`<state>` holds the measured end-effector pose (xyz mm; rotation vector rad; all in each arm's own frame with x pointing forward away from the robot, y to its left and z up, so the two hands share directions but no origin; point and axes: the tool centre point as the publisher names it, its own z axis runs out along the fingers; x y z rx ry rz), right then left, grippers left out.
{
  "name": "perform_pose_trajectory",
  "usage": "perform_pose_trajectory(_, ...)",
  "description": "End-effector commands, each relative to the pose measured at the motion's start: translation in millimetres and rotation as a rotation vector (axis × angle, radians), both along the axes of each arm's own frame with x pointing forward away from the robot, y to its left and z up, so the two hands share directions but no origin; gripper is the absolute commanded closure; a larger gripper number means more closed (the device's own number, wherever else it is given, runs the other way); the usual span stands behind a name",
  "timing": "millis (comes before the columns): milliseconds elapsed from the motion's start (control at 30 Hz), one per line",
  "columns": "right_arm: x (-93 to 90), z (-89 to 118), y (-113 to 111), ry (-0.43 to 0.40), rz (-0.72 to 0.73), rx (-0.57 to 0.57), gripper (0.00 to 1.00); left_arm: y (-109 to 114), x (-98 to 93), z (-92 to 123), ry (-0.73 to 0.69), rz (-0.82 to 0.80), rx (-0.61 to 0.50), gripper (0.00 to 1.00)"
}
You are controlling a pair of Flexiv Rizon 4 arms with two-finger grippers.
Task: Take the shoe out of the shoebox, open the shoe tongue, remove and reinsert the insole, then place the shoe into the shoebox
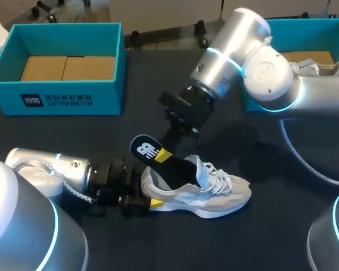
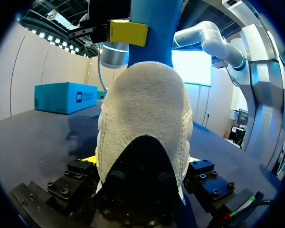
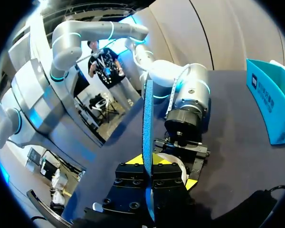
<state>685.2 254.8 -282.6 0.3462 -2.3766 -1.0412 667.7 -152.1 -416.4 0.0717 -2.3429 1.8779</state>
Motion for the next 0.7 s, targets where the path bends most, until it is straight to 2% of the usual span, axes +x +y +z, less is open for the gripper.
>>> perform_pose_trajectory(33, -1.1, 20.4, -6.9, -0.062, -0.049, 0.106, 1.00, -0.3, 0.3, 0.2, 0.001, 0.000, 0.001, 1.00)
perform_pose_trajectory(233, 2.2, 59.5, -30.0, -0.075, -0.157, 0.135, 1.00, -0.3, 0.3, 0.2, 0.001, 0.000, 0.001, 1.00)
perform_pose_trajectory(567, 4.9, 112.5, -60.8, -0.083, -0.225, 0.171, 1.00, -0.3, 0.3, 0.2, 0.001, 0.000, 0.001, 1.00)
perform_pose_trajectory(633, 6.1, 127.2, -66.1, -0.106, -0.234, 0.226, 1.00, -0.3, 0.3, 0.2, 0.001, 0.000, 0.001, 1.00)
perform_pose_trajectory(700, 6.5, 132.0, -68.0, -0.108, -0.240, 0.224, 1.00, -0.3, 0.3, 0.2, 0.001, 0.000, 0.001, 1.00)
